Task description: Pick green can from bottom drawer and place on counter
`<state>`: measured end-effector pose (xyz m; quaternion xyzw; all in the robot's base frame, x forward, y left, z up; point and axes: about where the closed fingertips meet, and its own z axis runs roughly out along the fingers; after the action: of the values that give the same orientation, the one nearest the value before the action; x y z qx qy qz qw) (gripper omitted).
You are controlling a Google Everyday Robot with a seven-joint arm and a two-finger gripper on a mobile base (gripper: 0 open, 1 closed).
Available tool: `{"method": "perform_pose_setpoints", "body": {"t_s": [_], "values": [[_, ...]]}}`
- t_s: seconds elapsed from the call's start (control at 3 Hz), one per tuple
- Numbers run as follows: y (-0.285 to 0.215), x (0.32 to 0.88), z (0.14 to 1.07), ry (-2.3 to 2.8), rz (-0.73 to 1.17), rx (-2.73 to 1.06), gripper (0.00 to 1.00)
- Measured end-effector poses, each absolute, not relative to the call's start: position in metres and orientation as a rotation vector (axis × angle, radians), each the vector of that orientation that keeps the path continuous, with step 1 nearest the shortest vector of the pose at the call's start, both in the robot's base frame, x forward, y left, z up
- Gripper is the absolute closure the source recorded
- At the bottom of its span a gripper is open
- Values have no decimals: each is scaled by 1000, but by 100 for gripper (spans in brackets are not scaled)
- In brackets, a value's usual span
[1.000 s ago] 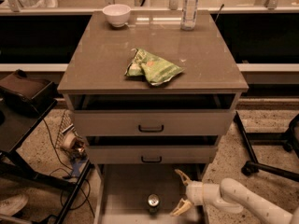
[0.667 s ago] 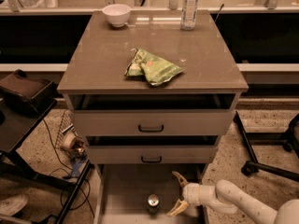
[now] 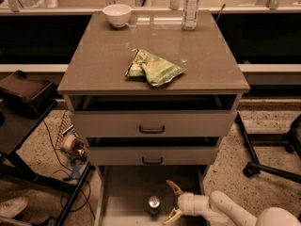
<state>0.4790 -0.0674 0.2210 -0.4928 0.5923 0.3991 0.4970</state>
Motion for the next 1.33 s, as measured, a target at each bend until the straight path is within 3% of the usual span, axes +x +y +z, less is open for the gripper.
{"method": "perform_pose_setpoints", "body": {"t_s": [0.33,1.0,1.33], "values": [[-67,479,221,1434,967,-1193,0],[-15,473,203,1395,1070,-1224,0],[4,476,200,1363,1118,-1240,14]]}}
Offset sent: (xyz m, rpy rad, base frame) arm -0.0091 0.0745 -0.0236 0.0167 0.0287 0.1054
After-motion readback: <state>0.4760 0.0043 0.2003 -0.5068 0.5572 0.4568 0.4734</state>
